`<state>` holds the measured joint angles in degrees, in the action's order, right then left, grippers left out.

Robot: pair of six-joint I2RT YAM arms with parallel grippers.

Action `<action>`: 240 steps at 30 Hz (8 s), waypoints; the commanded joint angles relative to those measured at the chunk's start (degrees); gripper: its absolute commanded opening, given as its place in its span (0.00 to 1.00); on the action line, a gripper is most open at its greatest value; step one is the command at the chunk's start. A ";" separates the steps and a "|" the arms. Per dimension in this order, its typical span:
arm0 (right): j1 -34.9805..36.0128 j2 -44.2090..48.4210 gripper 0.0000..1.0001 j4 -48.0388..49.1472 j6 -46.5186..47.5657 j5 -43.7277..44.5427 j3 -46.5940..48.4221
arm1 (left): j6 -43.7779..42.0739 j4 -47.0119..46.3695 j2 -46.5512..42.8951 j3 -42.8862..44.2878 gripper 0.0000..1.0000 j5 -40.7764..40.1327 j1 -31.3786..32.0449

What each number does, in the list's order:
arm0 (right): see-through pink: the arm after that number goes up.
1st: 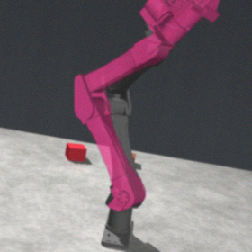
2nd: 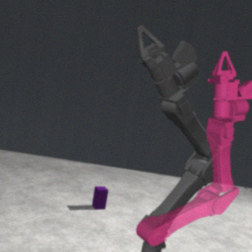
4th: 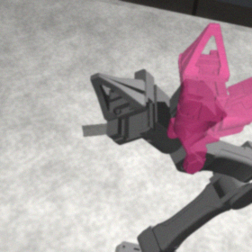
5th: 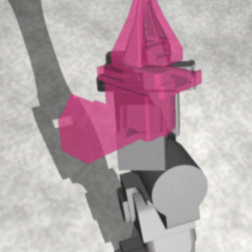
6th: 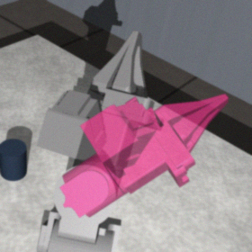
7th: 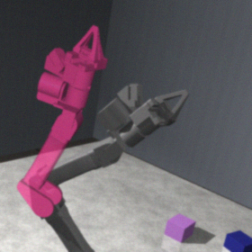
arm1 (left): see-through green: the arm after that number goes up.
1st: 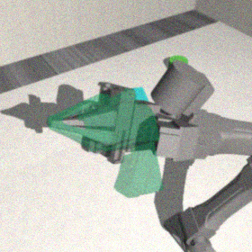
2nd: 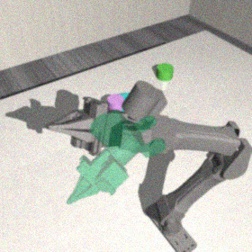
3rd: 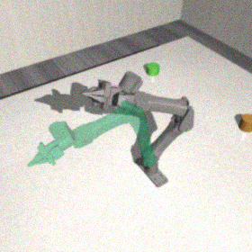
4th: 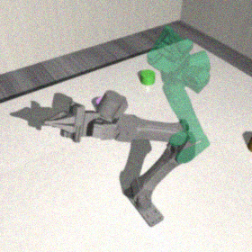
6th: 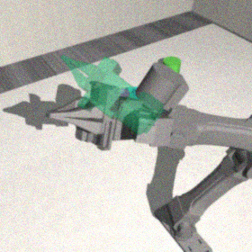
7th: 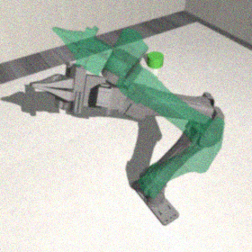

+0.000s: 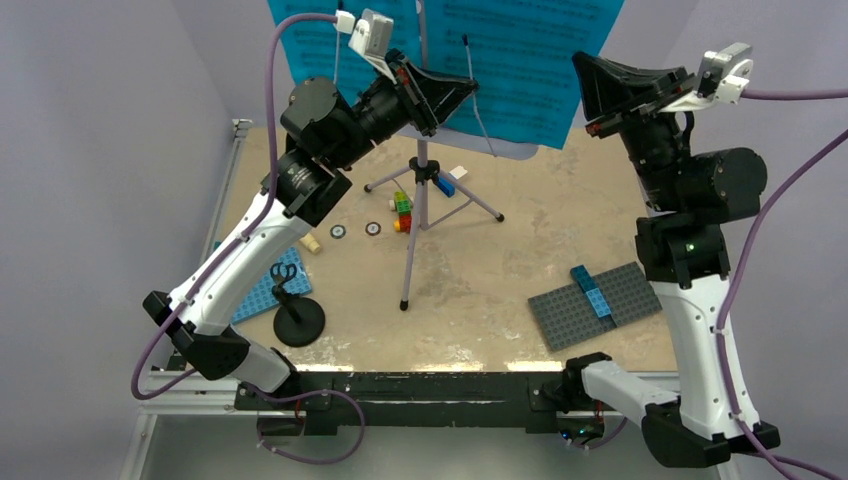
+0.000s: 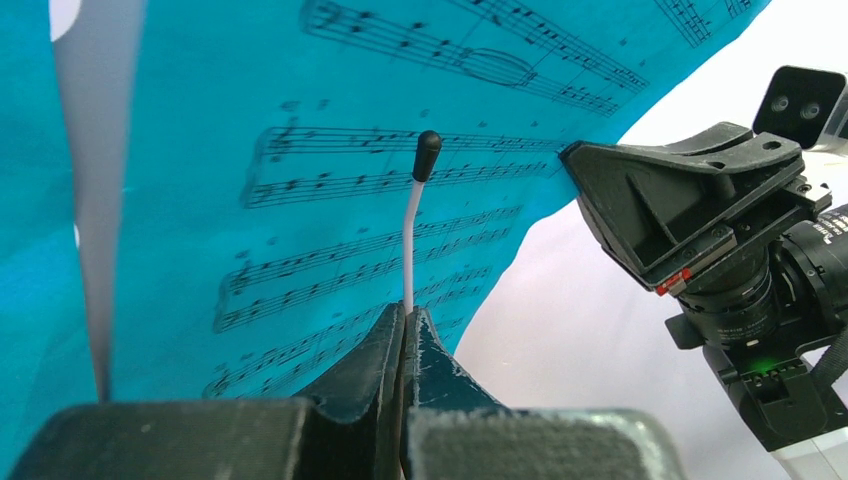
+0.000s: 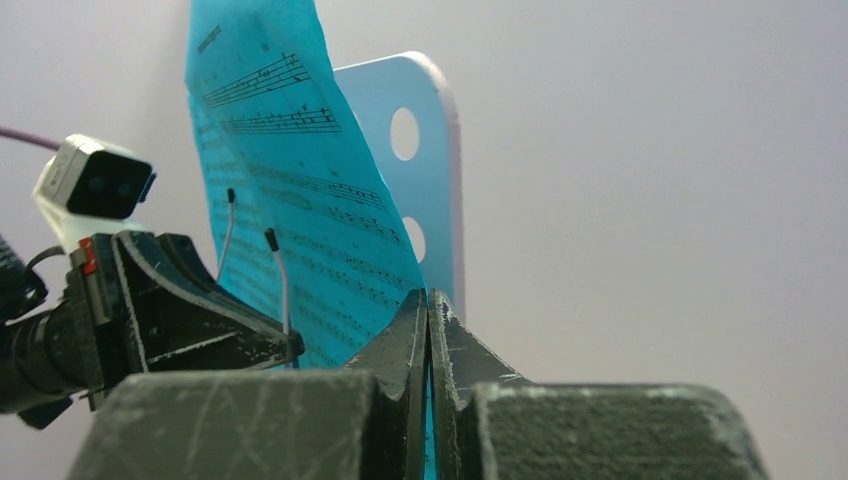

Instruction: Pack up the instrument practice props

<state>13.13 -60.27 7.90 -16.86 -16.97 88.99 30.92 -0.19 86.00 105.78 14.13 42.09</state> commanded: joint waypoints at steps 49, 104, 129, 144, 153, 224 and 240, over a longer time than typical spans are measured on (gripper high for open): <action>-0.97 17.03 0.00 -25.63 -13.48 35.01 -40.41 | 13.71 -15.38 -28.56 -40.44 0.91 -4.37 0.19; -28.06 -71.73 0.33 -51.45 -5.65 14.32 30.54 | 19.27 16.07 -51.66 -67.01 1.00 -16.37 0.11; -6.30 2.14 0.63 -15.10 -11.65 21.03 -31.51 | 10.34 22.77 -53.73 -55.43 1.00 -27.57 0.01; 42.41 25.23 0.56 -10.97 10.10 41.49 -37.33 | -7.21 23.56 -54.42 -41.52 1.00 -30.95 0.02; 62.57 8.75 0.63 4.07 31.03 53.94 -23.80 | -13.66 24.29 -47.19 -28.41 1.00 -27.46 -0.07; 44.97 -32.86 0.88 -11.78 -1.16 59.90 22.59 | -25.21 8.71 -39.55 -23.76 0.98 -29.97 -0.12; 44.98 -28.92 0.34 -3.79 2.88 56.84 15.58 | -27.04 6.78 -37.90 -23.87 0.98 -29.86 -0.16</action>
<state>58.30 -91.72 -0.19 -16.27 40.47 104.84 5.23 9.72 46.83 81.76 -16.45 42.06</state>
